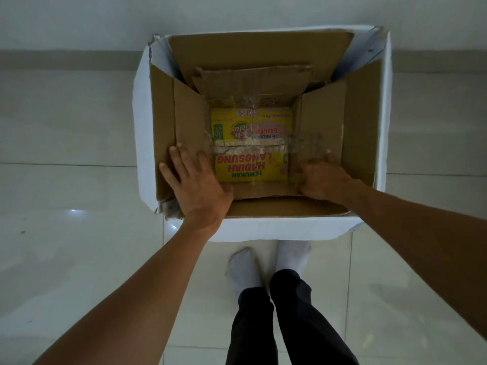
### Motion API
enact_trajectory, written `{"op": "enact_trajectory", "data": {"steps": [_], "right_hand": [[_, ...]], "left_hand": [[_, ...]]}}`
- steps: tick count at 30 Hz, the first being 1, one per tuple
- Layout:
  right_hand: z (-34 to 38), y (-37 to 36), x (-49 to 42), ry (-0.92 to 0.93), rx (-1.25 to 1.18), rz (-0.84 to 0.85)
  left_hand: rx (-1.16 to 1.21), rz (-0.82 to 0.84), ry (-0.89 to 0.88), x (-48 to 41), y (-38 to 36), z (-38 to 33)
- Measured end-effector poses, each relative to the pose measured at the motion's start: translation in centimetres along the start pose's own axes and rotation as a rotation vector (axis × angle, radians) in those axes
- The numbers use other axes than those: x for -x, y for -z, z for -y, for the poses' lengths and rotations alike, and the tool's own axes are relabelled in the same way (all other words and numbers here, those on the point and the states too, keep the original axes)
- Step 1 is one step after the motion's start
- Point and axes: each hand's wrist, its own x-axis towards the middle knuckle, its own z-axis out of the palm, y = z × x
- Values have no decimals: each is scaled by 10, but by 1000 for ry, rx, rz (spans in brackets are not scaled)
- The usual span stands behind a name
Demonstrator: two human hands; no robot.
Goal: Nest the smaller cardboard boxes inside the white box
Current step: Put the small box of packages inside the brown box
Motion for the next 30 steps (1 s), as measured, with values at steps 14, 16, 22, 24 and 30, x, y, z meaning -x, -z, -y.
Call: {"op": "enact_trajectory", "data": {"steps": [14,16,22,24,30], "right_hand": [[-28,-7,96,-338,-641,-862],[-37,-18,97,-435,-932,-783],[-51,-33,76,-488,-1241,-524],[-53,-34,66,-491,-1255,-518],[-64,-36,55,-497,-1222,-513]], "left_hand": [[556,-227,215,-4,10,51],[697,-204,222,-6,7,55],[788,-185,290,-11,-1,62],[787,-215,314,-15,-3,64],[820,-292,333,-19,-10,62]]}}
